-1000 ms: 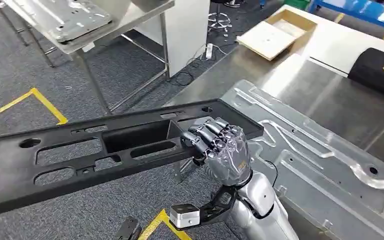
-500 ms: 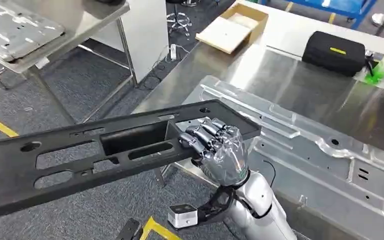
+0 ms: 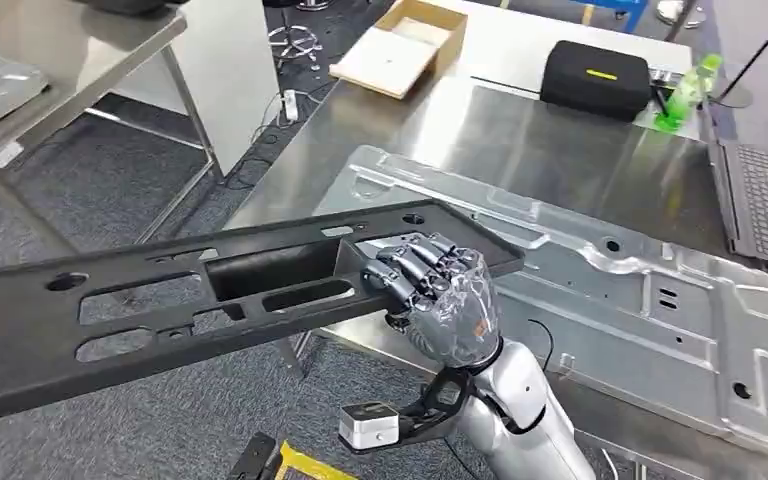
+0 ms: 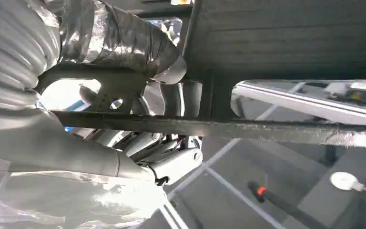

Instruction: Take the parts from the cabinet and place them on the table.

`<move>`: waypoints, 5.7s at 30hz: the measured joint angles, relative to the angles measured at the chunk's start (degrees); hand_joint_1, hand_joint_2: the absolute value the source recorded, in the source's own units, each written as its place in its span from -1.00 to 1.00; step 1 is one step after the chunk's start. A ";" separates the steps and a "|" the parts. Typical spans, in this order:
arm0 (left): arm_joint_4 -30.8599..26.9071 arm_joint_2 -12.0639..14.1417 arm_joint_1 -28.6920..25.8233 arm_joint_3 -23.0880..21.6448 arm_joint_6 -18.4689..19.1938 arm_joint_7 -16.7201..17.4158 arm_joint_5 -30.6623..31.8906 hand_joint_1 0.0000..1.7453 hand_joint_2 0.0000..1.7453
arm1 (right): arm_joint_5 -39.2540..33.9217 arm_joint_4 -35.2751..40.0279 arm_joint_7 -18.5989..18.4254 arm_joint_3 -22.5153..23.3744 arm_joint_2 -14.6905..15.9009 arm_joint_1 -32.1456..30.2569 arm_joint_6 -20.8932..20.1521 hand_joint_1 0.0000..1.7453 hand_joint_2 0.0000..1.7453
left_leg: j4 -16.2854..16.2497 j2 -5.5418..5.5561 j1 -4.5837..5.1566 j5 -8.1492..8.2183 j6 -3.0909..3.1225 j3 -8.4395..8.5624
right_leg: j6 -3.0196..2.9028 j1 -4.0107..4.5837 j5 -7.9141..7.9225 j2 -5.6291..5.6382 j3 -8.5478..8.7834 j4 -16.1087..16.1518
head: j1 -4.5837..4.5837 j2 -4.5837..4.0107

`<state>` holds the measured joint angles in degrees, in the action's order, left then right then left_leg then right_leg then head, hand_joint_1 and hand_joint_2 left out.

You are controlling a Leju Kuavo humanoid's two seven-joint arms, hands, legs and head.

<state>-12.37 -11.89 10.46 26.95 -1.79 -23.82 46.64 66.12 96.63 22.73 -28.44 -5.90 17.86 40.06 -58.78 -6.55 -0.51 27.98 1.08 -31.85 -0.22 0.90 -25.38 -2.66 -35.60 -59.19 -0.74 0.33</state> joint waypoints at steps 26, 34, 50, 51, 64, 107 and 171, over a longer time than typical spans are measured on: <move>-0.02 0.42 -0.12 0.28 -0.98 -0.17 -0.31 -1.00 -1.00 | -2.25 -0.85 -1.12 0.50 -0.50 0.00 -0.02 1.00 1.00 | -0.80 4.06 -0.69 -0.82 0.70 -1.45 | 1.51 -1.63 0.45 2.46 -1.88 -4.06 | -0.07 0.00; -0.02 0.37 -0.06 0.31 -0.83 -0.09 -0.44 -1.00 -1.00 | -7.73 -3.56 -8.40 0.18 -0.18 2.25 -1.13 1.00 1.00 | -4.32 5.45 -0.61 2.08 -1.41 -2.79 | -0.76 -1.48 0.79 2.34 1.02 1.62 | 0.07 0.00; -0.02 0.48 0.25 -0.20 1.05 0.50 0.96 -1.00 -1.00 | -16.81 -18.62 -10.53 2.93 7.01 14.36 -9.49 1.00 1.00 | -1.21 6.42 -0.59 -2.19 0.98 -3.25 | 2.10 -1.47 -4.90 3.13 -3.53 -8.30 | 0.00 0.00; -0.02 0.48 0.22 -0.22 1.07 0.52 0.96 -1.00 -1.00 | -16.83 -19.08 -10.47 2.97 7.21 14.45 -9.51 1.00 1.00 | -1.22 6.31 -0.56 -2.14 1.06 -3.25 | 2.31 -1.55 -6.98 3.08 -5.92 -13.21 | 0.00 0.00; -0.02 0.35 0.41 -0.44 1.01 0.50 1.36 -1.00 -1.00 | -16.13 -21.72 -10.23 3.04 8.24 15.55 -9.51 1.00 1.00 | -2.95 6.07 -0.18 0.35 -1.09 -3.35 | -0.44 -1.53 0.80 2.72 -0.01 0.70 | 0.02 0.00; -0.02 0.83 -0.61 -2.10 -0.35 -1.22 1.57 -1.00 -1.00 | -9.29 -28.50 -15.76 12.55 9.57 15.65 -3.85 -1.00 -1.00 | -0.62 6.59 0.46 -2.31 0.40 -2.88 | 0.23 -1.14 0.05 3.05 0.11 -0.22 | 0.09 0.00; -0.02 0.72 -3.09 -2.54 -1.46 -0.74 1.29 -1.00 -1.00 | 11.26 -2.88 -13.27 -13.79 5.79 9.34 0.00 -1.00 -1.00 | 0.90 6.18 -0.19 -3.25 1.08 -2.11 | 1.17 -1.38 -4.32 -0.16 1.77 -2.48 | 0.35 0.00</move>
<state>-12.39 -11.17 7.37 24.41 -3.26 -24.57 47.93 77.37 93.74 9.46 -42.23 -0.11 27.20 40.06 -57.88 -0.37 -0.70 24.73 2.17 -33.96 0.95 -0.49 -29.70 -2.82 -33.83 -61.67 -0.39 0.33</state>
